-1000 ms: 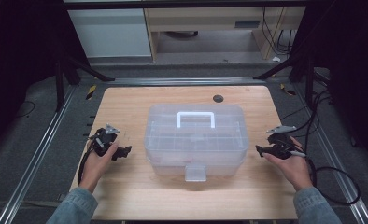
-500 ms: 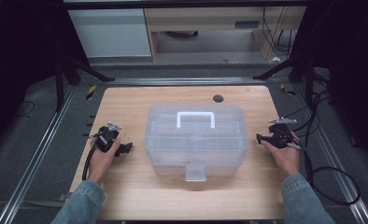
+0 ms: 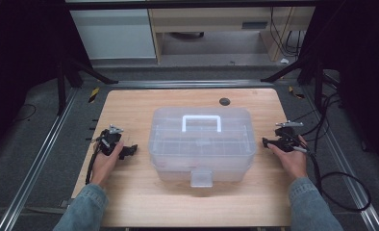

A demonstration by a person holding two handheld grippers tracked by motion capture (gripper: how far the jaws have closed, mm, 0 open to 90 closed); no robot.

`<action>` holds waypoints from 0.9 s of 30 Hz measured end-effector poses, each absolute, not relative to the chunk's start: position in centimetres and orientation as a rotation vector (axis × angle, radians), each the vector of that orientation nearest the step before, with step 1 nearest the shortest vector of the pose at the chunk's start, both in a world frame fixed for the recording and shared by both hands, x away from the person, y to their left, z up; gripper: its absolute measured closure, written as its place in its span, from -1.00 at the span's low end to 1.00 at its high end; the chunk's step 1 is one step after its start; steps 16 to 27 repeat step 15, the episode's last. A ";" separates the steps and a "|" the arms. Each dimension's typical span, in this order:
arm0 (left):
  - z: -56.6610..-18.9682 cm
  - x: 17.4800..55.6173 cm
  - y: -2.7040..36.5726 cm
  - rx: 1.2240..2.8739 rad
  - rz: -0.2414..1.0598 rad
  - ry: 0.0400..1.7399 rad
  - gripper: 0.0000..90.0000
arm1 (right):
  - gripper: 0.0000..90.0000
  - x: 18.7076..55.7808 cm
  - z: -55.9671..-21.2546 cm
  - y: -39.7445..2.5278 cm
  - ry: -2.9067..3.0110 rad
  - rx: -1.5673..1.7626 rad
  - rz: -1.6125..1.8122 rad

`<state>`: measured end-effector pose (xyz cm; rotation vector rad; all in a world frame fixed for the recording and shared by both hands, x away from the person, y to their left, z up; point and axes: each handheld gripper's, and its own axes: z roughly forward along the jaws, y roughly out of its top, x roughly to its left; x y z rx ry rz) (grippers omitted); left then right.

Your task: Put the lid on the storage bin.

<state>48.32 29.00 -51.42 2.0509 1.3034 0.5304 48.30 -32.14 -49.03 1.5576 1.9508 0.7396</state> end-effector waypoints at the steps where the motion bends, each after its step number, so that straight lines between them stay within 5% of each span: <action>1: -51.5 48.3 28.9 2.047 0.534 1.300 -0.94 | -0.65 48.3 -49.1 -32.1 1.951 1.554 0.740; 14: -51.8 48.3 28.7 2.021 0.553 1.305 -1.00 | -0.96 48.4 -50.5 -31.5 1.933 1.569 0.805; 27: -51.8 48.3 28.7 2.019 0.553 1.309 -1.00 | -0.96 48.4 -50.5 -31.5 1.936 1.567 0.803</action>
